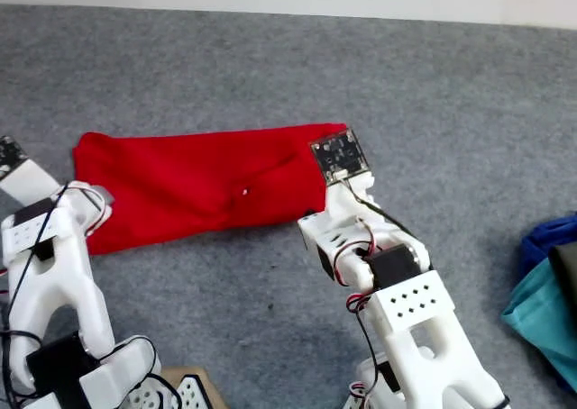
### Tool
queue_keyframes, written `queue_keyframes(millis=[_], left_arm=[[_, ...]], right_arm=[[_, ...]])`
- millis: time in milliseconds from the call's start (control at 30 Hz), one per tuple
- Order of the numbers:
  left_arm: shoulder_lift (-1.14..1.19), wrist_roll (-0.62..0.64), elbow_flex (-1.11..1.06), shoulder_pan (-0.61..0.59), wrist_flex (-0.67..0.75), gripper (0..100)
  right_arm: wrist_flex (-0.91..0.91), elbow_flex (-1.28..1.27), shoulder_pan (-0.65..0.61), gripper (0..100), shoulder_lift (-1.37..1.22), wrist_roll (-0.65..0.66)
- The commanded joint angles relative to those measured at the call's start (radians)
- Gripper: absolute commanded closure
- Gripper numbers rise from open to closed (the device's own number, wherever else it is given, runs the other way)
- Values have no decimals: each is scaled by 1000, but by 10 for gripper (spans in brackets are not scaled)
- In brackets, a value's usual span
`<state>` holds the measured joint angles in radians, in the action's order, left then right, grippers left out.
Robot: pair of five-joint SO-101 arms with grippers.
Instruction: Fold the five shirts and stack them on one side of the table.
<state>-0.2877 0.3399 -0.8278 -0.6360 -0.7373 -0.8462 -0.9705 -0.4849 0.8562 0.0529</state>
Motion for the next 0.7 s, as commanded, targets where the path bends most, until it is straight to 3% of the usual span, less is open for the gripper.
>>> queue_keyframes(millis=[0,400,567,667], left_arm=[[-1,9,74,-54,-48,728],[515,-61,355,-2,-110,726],[579,-95,417,30,-133,732],[579,-141,418,90,-135,804]], right_arm=[[1,8,-12,786,-16,3],[1,12,-28,786,-48,5],[1,10,-28,786,-48,5],[1,10,-28,786,-48,5]])
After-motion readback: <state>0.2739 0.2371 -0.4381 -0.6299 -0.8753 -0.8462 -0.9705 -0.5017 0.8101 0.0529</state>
